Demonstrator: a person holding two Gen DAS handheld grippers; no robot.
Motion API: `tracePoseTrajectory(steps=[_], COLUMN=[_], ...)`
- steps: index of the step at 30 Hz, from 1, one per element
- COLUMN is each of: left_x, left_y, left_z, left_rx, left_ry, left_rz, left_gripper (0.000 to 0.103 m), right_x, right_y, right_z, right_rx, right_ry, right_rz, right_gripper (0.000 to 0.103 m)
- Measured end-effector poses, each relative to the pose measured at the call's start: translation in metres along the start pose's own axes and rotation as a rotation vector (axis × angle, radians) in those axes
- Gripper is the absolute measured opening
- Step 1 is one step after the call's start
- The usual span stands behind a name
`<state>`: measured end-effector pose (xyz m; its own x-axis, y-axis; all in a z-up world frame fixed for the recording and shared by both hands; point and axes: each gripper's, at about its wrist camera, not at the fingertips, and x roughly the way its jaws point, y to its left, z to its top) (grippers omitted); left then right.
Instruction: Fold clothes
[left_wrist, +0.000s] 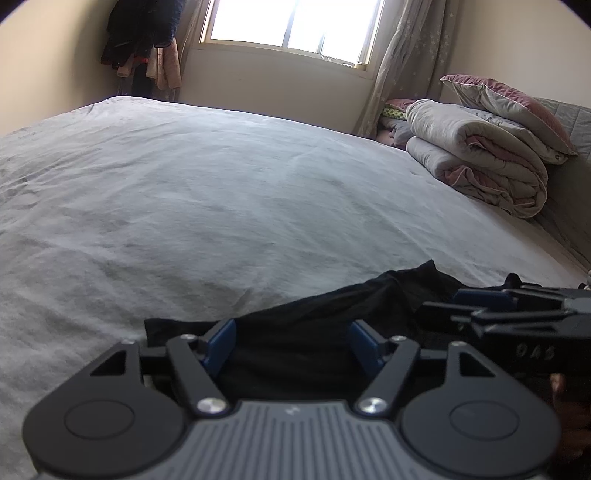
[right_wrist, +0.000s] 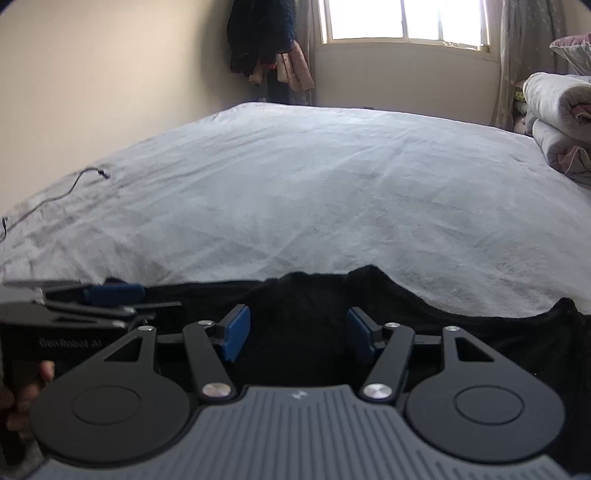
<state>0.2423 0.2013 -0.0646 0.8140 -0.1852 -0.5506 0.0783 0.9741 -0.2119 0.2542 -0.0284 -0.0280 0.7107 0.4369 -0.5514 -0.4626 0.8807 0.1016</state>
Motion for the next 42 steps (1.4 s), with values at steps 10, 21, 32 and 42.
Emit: tracePoseTrajectory(steps=[10, 21, 32, 42], left_x=[0.001, 0.008, 0.008, -0.008], left_y=[-0.009, -0.021, -0.024, -0.03], left_z=[0.002, -0.002, -0.004, 0.01], left_rx=[0.058, 0.139, 0.151, 0.005], left_ry=[0.027, 0.031, 0.034, 0.068], left_rz=[0.044, 0.091, 0.097, 0.189], left_gripper=[0.074, 0.083, 0.087, 0.088], right_x=[-0.031, -0.11, -0.157, -0.166], right_y=[-0.02, -0.11, -0.194, -0.207], right_z=[0.015, -0.022, -0.069, -0.078], right_rx=[0.058, 0.12, 0.386, 0.472], right_ry=[0.01, 0.031, -0.051, -0.053], right_rz=[-0.029, -0.217, -0.419, -0.378], right_gripper=[0.064, 0.068, 0.068, 0.07])
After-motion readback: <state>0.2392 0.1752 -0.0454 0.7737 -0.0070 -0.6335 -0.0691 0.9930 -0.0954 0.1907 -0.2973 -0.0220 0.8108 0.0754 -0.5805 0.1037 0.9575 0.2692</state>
